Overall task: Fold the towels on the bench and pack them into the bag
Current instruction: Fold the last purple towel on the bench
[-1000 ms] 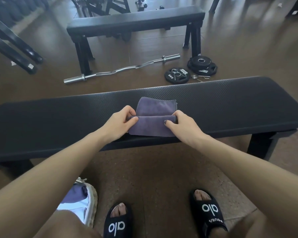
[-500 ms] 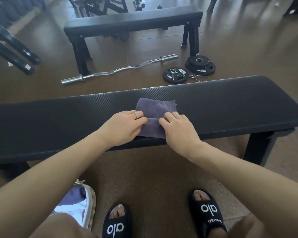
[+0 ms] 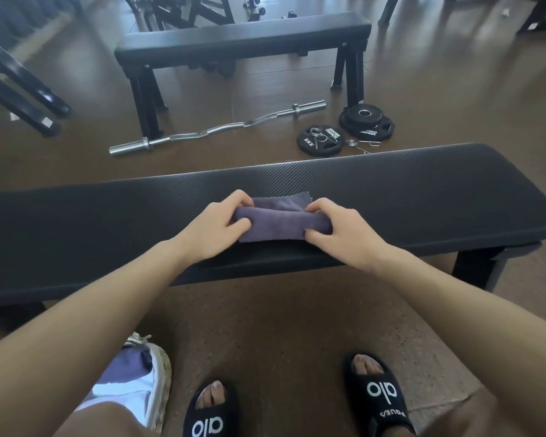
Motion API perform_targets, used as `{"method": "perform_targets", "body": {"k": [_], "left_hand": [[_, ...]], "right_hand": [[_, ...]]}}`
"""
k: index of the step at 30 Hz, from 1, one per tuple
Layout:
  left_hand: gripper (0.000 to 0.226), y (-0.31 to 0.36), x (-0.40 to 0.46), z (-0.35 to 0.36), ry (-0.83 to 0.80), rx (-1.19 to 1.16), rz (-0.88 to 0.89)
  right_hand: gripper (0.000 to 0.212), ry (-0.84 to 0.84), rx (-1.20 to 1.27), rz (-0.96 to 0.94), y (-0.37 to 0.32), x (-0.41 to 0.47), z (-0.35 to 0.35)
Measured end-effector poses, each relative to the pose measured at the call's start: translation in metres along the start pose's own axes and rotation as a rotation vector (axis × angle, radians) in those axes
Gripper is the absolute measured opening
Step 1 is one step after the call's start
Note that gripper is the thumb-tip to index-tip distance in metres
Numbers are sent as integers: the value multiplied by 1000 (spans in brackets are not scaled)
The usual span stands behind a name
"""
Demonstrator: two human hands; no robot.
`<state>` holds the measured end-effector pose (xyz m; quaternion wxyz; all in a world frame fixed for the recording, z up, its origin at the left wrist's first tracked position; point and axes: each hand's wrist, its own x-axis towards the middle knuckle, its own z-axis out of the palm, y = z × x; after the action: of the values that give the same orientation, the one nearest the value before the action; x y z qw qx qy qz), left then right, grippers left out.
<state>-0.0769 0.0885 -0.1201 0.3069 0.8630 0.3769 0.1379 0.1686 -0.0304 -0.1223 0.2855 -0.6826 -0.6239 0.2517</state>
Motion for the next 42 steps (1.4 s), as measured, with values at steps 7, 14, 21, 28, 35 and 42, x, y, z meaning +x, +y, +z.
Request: {"method": "perform_targets", "body": {"k": [7, 14, 21, 28, 35, 42], "left_hand": [[11, -14, 10, 16, 198, -148, -180], [16, -14, 24, 26, 301, -70, -273], [23, 0, 29, 22, 335, 502, -28], [24, 5, 28, 22, 149, 750, 373], [57, -8, 18, 25, 67, 618, 210], [35, -1, 14, 7, 33, 481, 126]], "right_hand": [[38, 75, 225, 281, 5, 33, 3], [45, 107, 128, 396, 2, 51, 11], [31, 341, -285, 81, 0, 54, 24], [20, 203, -405, -363, 8, 54, 28], [64, 0, -351, -262, 24, 43, 19], [40, -23, -289, -242, 9, 44, 14]]}}
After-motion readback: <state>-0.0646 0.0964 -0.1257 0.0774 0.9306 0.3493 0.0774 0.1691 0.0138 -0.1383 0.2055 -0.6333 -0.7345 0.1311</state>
